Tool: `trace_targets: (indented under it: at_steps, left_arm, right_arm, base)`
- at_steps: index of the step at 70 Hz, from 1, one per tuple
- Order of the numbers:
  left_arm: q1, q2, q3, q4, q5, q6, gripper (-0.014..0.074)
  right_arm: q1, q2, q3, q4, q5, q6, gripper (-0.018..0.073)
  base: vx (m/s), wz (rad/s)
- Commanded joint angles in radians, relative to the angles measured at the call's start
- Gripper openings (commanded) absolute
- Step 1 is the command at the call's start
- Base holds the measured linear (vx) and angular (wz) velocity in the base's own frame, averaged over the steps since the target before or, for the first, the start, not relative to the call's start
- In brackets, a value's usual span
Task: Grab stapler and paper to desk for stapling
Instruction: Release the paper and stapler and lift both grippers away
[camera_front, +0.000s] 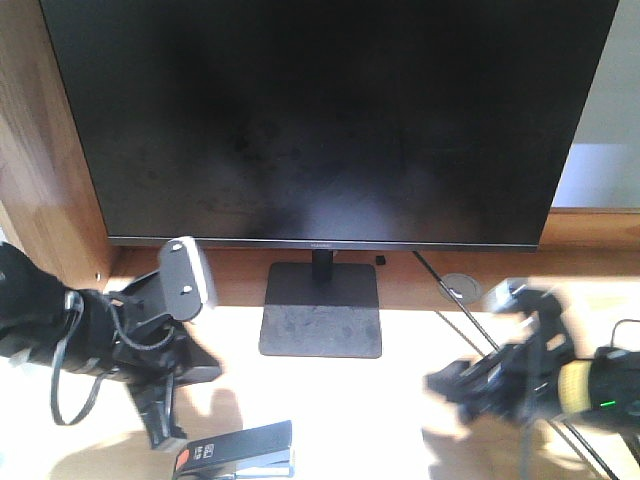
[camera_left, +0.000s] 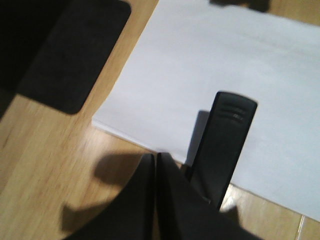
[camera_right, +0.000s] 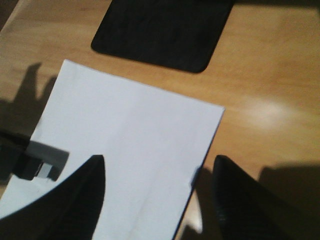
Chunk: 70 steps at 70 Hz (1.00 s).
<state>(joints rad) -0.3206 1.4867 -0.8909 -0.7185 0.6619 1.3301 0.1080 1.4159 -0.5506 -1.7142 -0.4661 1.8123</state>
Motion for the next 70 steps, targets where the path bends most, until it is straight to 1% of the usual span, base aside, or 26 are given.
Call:
trace_targets:
  at_steps: [1, 2, 4, 5, 7, 10, 11, 12, 15, 16, 17, 20, 25, 26, 30, 32, 36, 49, 59, 70]
  left_arm:
    - [-0.001, -0.037, -0.019, 0.152, -0.041, -0.216, -0.0006]
    - [-0.001, -0.037, -0.019, 0.175, -0.043, -0.257, -0.0006]
    - [-0.001, -0.037, -0.019, 0.234, -0.048, -0.312, -0.0006]
    - [-0.001, -0.037, -0.019, 0.245, -0.050, -0.325, -0.0006]
    - [-0.001, -0.037, -0.019, 0.290, -0.053, -0.391, -0.0006]
    - [-0.001, -0.037, -0.019, 0.367, -0.064, -0.465, -0.0006]
    - [-0.001, -0.037, -0.019, 0.377, -0.065, -0.477, -0.0006]
    - [-0.001, -0.038, -0.019, 0.398, -0.068, -0.513, -0.0006]
    - [-0.001, -0.045, -0.019, 0.470, -0.083, -0.585, -0.0006]
    - [-0.001, -0.045, -0.019, 0.479, -0.086, -0.597, -0.0006]
    - [-0.001, -0.051, -0.019, 0.499, -0.090, -0.633, -0.0006]
    - [-0.001, -0.067, -0.019, 0.565, -0.115, -0.705, -0.0006]
    - [0.000, -0.105, -0.019, 0.661, -0.168, -0.836, -0.0006]
    - [0.002, -0.109, -0.019, 0.669, -0.174, -0.847, -0.0006]
    - [0.004, -0.147, -0.019, 0.724, -0.224, -0.941, -0.0006]
    - [0.005, -0.164, -0.019, 0.737, -0.247, -0.975, -0.0006]
    - [0.010, -0.197, -0.019, 0.741, -0.288, -1.010, -0.0006]
    - [0.010, -0.303, 0.013, 0.742, -0.399, -1.012, -0.0006]
    - [0.010, -0.398, 0.098, 0.742, -0.499, -1.046, -0.0006]
    - [0.010, -0.516, 0.214, 0.743, -0.596, -1.062, -0.0006]
  right_arm:
    - [0.000, -0.104, -0.017, -0.019, 0.078, -0.001, 0.0335]
    - [0.000, -0.115, -0.017, -0.022, 0.089, -0.001, 0.0320]
    - [0.000, -0.131, -0.017, -0.026, 0.108, -0.001, 0.0287]
    - [0.000, -0.146, -0.017, -0.027, 0.118, -0.001, 0.0270]
    - [0.000, -0.166, -0.017, -0.035, 0.135, -0.001, 0.0232]
    - [0.000, -0.194, -0.017, -0.040, 0.158, -0.001, 0.0176]
    - [0.000, -0.202, -0.017, -0.041, 0.165, -0.001, 0.0156]
    - [0.000, -0.211, -0.017, -0.041, 0.172, -0.001, 0.0136]
    - [0.000, -0.234, -0.017, -0.040, 0.185, -0.001, 0.0076]
    - [0.000, -0.242, -0.017, -0.040, 0.187, -0.001, 0.0057]
    - [0.000, -0.249, -0.017, -0.040, 0.189, -0.001, 0.0037]
    - [0.000, -0.271, -0.017, -0.040, 0.197, 0.000, -0.0017]
    - [0.000, -0.305, -0.017, -0.039, 0.208, 0.005, -0.0012]
    - [0.000, -0.311, -0.017, -0.039, 0.210, 0.008, -0.0011]
    - [0.000, -0.340, -0.017, -0.039, 0.220, 0.024, -0.0009]
    - [0.000, -0.354, -0.017, -0.039, 0.223, 0.026, -0.0009]
    - [0.000, -0.382, -0.017, -0.041, 0.224, 0.025, -0.0008]
    - [0.000, -0.497, -0.014, -0.066, 0.223, 0.025, -0.0006]
    - [0.000, -0.600, -0.014, -0.070, 0.228, 0.022, -0.0005]
    - [0.000, -0.715, -0.014, -0.070, 0.231, 0.020, -0.0005]
  base:
    - [0.00, 0.00]
    - [0.00, 0.00]
    - [0.00, 0.00]
    - [0.00, 0.00]
    - [0.00, 0.00]
    - [0.00, 0.00]
    - [0.00, 0.00]
    - [0.00, 0.00]
    - [0.00, 0.00]
    - [0.00, 0.00]
    - [0.00, 0.00]
    - [0.00, 0.00]
    - [0.00, 0.00]
    - [0.00, 0.00]
    - [0.00, 0.00]
    - [0.00, 0.00]
    - [0.00, 0.00]
    - [0.00, 0.00]
    - [0.00, 0.00]
    - [0.00, 0.00]
